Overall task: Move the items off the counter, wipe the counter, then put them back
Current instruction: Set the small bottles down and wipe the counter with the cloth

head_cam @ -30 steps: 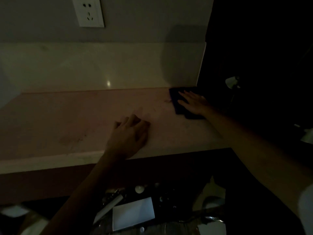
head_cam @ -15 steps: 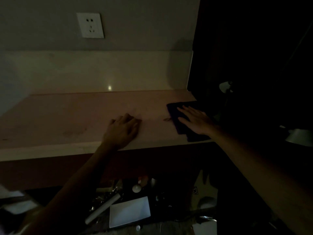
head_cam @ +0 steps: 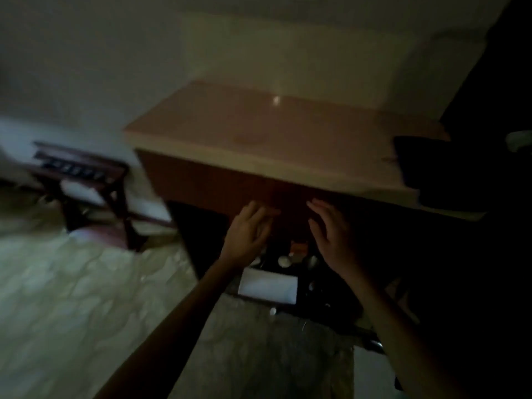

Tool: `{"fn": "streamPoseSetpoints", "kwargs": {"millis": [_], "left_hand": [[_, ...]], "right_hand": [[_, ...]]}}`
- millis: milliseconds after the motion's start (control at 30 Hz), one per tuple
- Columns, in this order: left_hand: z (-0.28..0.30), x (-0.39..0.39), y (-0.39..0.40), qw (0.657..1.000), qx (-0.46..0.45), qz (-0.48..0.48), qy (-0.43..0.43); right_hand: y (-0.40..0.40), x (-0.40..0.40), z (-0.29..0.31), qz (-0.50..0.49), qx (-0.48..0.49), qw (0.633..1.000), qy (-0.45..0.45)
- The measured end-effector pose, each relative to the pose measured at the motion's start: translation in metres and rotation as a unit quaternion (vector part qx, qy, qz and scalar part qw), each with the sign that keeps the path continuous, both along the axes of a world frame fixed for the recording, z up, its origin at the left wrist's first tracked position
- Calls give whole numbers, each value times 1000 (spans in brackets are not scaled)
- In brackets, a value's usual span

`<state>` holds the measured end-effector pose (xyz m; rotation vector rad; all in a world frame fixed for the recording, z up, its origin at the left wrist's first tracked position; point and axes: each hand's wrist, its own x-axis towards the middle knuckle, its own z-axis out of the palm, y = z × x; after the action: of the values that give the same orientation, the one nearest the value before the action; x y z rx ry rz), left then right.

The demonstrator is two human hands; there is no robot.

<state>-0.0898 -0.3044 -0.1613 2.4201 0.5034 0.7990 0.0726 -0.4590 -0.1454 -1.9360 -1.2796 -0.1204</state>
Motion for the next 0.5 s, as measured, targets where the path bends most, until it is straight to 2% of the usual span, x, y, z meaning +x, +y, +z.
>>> {"fn": "streamPoseSetpoints", "kwargs": {"millis": [67,100,167,233,300,367,500], "left_hand": [[-71,-81,-12,987,-127,76,64],[-105,-123,-19,966,-201,128,101],[-158,-208,-45,892,-348,228,177],[-194,-285,-82,787,-491,297,227],[-212,-345,-119,695,-570,372,230],[-222,-390,-147,628,-605,448,198],[-230,-437,-198,510,-663,539,104]], "right_hand": [[-10,-47,-69,27,-71,988,135],[-19,-71,-107,40,-138,969,199],[-47,-121,-176,67,-309,906,281],[-77,-168,-214,94,-446,837,302],[-98,-203,-232,112,-525,776,332],[-97,-224,-244,118,-582,728,342],[-66,-255,-266,175,-677,659,277]]}}
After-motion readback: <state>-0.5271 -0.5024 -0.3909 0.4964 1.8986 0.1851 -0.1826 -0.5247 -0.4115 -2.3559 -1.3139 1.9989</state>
